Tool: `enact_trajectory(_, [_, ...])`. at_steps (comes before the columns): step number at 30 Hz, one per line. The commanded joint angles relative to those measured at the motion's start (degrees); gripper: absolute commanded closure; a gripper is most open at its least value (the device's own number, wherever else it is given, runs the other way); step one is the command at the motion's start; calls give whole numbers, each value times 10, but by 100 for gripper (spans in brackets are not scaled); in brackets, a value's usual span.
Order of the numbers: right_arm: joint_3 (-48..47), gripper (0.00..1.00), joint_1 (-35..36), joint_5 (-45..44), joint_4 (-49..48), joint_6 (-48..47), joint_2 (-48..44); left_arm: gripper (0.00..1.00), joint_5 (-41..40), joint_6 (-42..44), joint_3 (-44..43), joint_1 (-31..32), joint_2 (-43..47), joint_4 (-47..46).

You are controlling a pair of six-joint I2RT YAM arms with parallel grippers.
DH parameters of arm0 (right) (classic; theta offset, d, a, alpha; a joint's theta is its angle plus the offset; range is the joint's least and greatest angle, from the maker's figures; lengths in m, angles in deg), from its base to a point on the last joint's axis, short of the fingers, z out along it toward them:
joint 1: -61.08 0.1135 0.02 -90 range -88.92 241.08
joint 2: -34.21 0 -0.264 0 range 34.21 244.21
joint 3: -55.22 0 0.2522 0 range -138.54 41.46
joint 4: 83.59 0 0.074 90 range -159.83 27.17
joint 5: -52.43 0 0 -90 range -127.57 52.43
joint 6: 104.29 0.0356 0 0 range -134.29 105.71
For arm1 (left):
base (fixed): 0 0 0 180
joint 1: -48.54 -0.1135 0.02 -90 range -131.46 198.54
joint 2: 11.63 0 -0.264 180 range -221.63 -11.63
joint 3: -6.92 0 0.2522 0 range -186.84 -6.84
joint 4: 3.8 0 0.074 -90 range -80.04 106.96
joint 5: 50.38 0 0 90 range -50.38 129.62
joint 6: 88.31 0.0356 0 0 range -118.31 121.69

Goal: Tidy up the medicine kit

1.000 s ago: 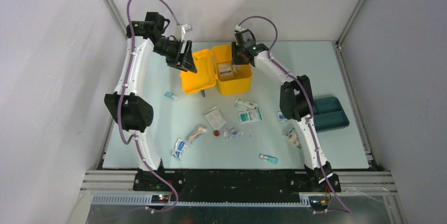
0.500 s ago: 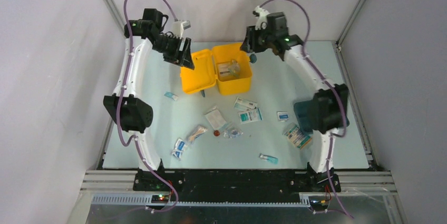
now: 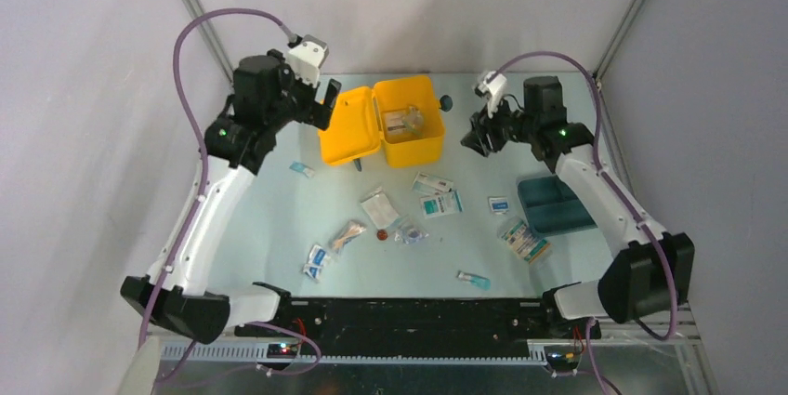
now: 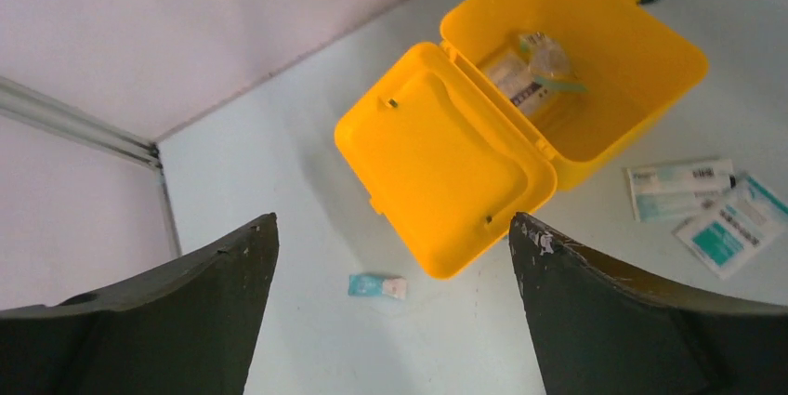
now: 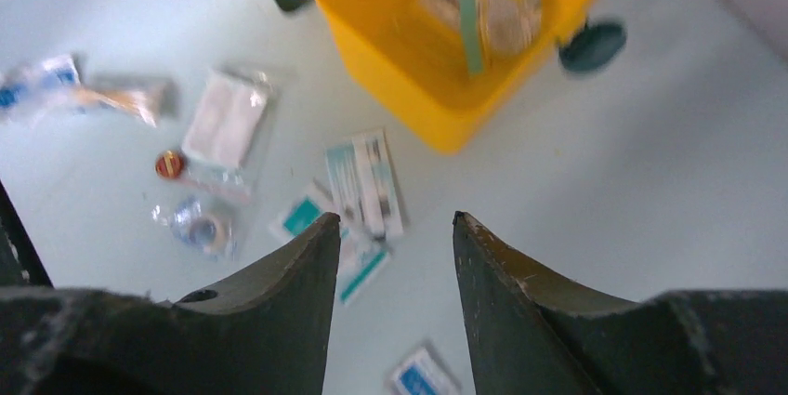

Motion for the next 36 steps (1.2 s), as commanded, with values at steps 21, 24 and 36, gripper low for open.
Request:
enact_trajectory(21, [302, 47, 90, -357, 170, 38, -90, 8, -242, -134, 142, 78, 28, -151])
enact_trajectory(24, [302, 47, 95, -361, 173, 30, -78, 8, -236, -125, 153, 69, 36, -156])
enact_trajectory(36, [333, 45, 99, -357, 157, 19, -55, 9, -236, -119, 153, 43, 38, -171])
